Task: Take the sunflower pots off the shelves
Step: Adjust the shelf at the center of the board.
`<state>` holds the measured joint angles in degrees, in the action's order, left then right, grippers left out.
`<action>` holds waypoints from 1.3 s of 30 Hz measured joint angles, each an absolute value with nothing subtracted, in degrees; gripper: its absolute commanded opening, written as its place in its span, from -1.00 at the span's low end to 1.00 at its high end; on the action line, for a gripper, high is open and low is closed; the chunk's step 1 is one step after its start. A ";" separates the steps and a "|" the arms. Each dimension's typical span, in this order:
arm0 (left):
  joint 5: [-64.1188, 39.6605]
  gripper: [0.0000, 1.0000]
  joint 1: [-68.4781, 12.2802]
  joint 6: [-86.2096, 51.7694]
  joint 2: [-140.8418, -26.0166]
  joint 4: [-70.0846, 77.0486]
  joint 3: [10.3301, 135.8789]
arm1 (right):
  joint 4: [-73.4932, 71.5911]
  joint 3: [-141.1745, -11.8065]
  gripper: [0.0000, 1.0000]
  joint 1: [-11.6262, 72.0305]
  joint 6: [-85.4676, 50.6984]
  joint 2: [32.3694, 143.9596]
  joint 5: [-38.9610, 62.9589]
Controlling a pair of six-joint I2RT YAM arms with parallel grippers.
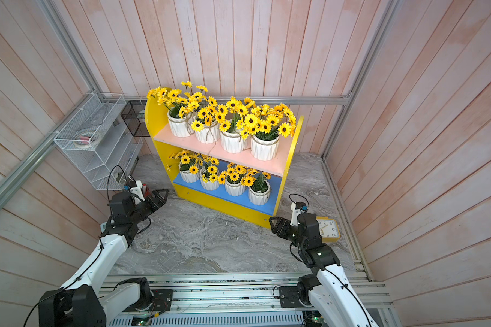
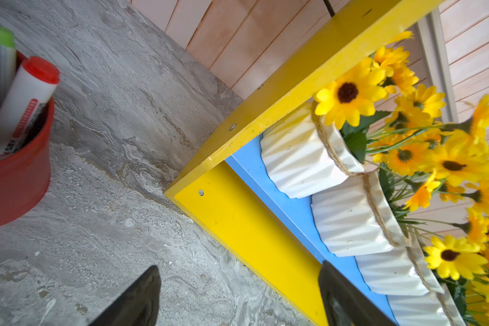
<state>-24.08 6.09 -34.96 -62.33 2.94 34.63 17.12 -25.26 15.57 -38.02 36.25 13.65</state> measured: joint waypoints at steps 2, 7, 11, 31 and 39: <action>-24.45 0.75 6.09 -35.42 -62.89 3.38 34.61 | 15.35 -25.28 0.40 15.57 -38.17 37.43 13.63; -25.15 0.74 6.09 -35.86 -63.11 4.23 34.59 | 12.80 -25.43 0.30 15.62 -38.33 40.84 11.64; -25.28 0.74 6.11 -35.86 -63.11 4.36 34.59 | 11.29 -25.47 0.18 15.62 -38.04 40.99 9.13; -26.81 0.65 6.11 -37.12 -69.49 7.11 36.80 | 1.54 -29.30 -0.02 10.26 -32.53 54.48 11.84; -28.14 0.58 4.89 -37.56 -74.11 10.35 39.31 | -4.75 -30.04 -0.05 7.16 -31.27 59.64 13.41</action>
